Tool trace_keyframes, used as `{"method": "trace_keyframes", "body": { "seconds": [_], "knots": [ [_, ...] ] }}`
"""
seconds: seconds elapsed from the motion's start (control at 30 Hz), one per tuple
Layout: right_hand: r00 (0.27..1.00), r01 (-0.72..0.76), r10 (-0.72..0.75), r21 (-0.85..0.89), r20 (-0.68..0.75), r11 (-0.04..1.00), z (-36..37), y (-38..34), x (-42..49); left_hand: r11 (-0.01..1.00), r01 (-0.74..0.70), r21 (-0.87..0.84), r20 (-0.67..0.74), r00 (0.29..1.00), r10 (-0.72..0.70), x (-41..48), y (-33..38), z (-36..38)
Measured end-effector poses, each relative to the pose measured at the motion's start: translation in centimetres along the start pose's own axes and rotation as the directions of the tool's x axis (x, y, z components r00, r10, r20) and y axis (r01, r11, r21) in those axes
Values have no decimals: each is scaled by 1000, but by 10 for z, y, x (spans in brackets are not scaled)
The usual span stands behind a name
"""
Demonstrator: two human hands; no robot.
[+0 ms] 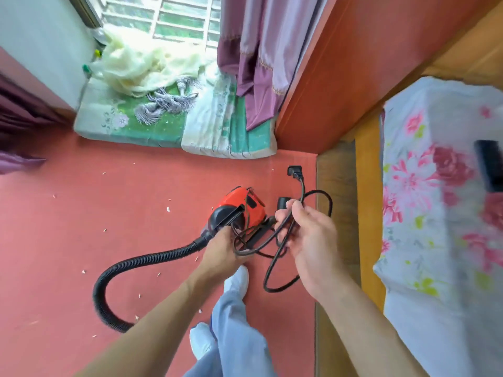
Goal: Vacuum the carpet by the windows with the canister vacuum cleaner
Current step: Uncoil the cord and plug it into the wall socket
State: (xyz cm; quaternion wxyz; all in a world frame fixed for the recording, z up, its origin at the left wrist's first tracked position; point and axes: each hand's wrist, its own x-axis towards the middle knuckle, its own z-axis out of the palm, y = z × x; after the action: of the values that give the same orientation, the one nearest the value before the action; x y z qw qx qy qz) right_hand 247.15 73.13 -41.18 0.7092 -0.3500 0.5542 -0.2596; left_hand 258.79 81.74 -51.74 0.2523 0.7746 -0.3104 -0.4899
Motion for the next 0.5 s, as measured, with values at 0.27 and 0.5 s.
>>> {"method": "trace_keyframes", "body": {
  "seconds": [0.27, 0.5],
  "knots": [
    [982, -63, -20, 421, 190, 905, -15, -144, -118, 900, 43, -433, -154, 981, -121, -91, 107, -48],
    [963, -66, -51, 416, 264, 907, -53, -247, -126, 874, -185, -450, -417, 909, -22, -106, 208, -119]
  ]
}}
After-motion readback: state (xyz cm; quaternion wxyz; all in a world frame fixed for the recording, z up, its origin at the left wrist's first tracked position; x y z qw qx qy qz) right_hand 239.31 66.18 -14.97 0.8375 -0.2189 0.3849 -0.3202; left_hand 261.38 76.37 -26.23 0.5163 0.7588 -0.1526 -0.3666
